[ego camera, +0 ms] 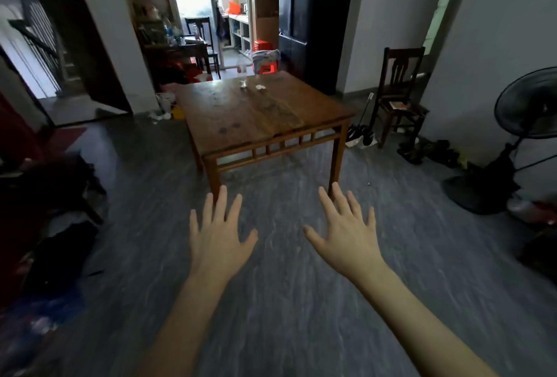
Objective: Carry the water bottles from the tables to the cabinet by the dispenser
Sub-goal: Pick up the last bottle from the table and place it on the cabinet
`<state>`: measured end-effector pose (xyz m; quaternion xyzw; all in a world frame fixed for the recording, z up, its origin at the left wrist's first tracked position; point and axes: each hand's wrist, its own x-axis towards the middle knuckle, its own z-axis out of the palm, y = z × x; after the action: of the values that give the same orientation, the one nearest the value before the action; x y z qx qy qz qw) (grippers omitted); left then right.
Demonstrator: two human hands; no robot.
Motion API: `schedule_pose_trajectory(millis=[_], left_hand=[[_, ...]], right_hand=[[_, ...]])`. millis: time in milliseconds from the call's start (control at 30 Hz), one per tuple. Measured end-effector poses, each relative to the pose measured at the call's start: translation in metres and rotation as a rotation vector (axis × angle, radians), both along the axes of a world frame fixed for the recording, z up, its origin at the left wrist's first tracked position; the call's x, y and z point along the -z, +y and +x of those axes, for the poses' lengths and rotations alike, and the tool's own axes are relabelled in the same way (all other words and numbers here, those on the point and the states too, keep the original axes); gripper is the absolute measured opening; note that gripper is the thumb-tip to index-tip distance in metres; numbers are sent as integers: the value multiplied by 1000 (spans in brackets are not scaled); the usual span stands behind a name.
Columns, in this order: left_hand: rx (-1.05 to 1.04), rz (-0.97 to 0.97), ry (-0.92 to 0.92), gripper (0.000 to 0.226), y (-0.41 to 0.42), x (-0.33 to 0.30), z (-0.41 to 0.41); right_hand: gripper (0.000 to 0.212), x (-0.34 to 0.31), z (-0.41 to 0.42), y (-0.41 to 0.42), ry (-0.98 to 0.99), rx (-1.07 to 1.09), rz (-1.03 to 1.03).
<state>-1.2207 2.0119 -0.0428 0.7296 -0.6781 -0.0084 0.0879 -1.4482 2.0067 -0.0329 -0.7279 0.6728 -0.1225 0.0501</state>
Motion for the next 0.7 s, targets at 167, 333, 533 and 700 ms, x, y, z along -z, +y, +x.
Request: schedule_pose_trajectory(millis=[167,333,533,700], left_hand=[[1,8,-5,79,-105,-6,-29],[-16,5,2,79,-180,-8,-39],[-44,39,28,80,-273,8,-33],[-39,36,43,79,-365,18,-16]], right_hand=[[84,-7,-38,-97,-14,14,9],[84,-9,-49,-180,-59,11,38],[84,-1,-44,-279,-47,-22,66],[83,2,-26,-375,-37,-42,61]])
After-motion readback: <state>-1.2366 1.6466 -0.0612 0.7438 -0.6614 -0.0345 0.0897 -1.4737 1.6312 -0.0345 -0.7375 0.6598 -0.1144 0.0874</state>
